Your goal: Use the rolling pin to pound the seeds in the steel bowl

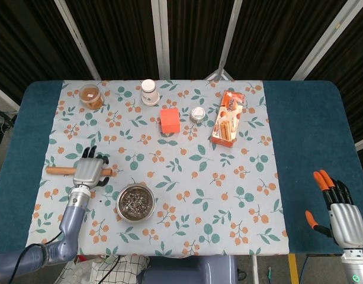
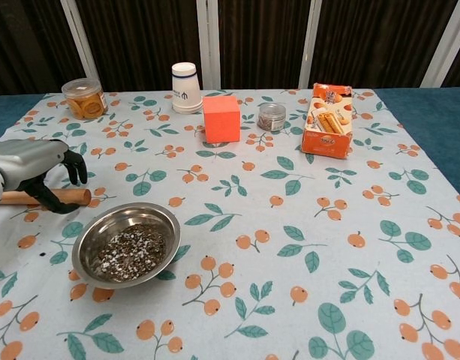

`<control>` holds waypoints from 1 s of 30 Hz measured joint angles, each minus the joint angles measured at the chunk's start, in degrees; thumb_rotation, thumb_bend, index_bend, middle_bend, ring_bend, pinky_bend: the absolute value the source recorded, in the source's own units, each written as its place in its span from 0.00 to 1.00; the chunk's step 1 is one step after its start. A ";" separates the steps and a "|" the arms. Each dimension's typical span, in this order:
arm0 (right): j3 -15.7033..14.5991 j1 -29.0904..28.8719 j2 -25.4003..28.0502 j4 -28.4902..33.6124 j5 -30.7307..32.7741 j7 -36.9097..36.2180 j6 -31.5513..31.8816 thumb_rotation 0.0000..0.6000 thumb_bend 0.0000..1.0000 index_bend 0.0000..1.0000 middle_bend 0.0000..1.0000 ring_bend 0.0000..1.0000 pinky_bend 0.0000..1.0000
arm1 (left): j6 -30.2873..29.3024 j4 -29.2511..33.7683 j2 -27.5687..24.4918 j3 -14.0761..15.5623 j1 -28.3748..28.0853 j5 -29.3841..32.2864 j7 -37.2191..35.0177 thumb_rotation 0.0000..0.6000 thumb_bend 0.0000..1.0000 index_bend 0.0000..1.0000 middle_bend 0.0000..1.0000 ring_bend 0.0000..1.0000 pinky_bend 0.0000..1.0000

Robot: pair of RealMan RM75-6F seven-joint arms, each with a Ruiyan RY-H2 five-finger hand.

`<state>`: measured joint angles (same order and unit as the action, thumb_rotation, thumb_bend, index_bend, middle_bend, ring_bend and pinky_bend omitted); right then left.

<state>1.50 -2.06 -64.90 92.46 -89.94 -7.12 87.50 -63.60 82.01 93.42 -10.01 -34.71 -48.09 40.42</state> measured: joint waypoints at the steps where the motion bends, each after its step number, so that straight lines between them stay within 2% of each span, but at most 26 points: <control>1: 0.00 0.00 -0.01 0.00 -0.01 0.02 0.00 1.00 0.37 0.00 0.00 0.00 0.00 | -0.07 0.03 0.00 0.13 -0.03 0.05 0.02 1.00 0.43 0.38 0.35 0.00 0.00; 13: 0.05 0.05 -0.10 0.12 0.05 0.32 0.03 1.00 0.37 0.00 0.00 0.00 0.00 | 0.53 -0.09 0.14 0.56 -0.79 1.89 0.56 1.00 0.44 0.42 0.39 0.00 0.00; 17: 0.10 0.06 -0.11 0.11 0.18 0.34 -0.02 1.00 0.37 0.00 0.00 0.00 0.00 | 0.31 -0.17 0.41 0.89 -0.94 1.28 0.24 1.00 0.51 0.46 0.45 0.01 0.00; 21: 0.15 0.13 -0.13 0.10 0.21 0.33 0.13 1.00 0.37 0.00 0.00 0.00 0.00 | -0.12 -0.52 0.77 1.05 -0.98 1.12 0.13 1.00 0.61 0.53 0.55 0.05 0.00; 26: 0.20 0.23 -0.19 0.17 0.47 0.39 0.12 1.00 0.37 0.00 0.00 0.00 0.00 | -1.44 -0.26 0.71 1.34 -0.55 -0.66 -1.05 1.00 0.65 0.59 0.63 0.10 0.00; 30: 0.19 0.30 -0.26 0.32 0.52 0.63 0.13 1.00 0.37 0.00 0.00 0.00 0.00 | -2.73 0.98 -0.27 1.32 0.15 -2.99 -3.40 1.00 0.67 0.61 0.65 0.13 0.00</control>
<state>1.68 -1.76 -65.16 92.77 -89.42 -6.50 87.63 -66.33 83.00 93.15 -8.70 -34.56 -51.08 37.02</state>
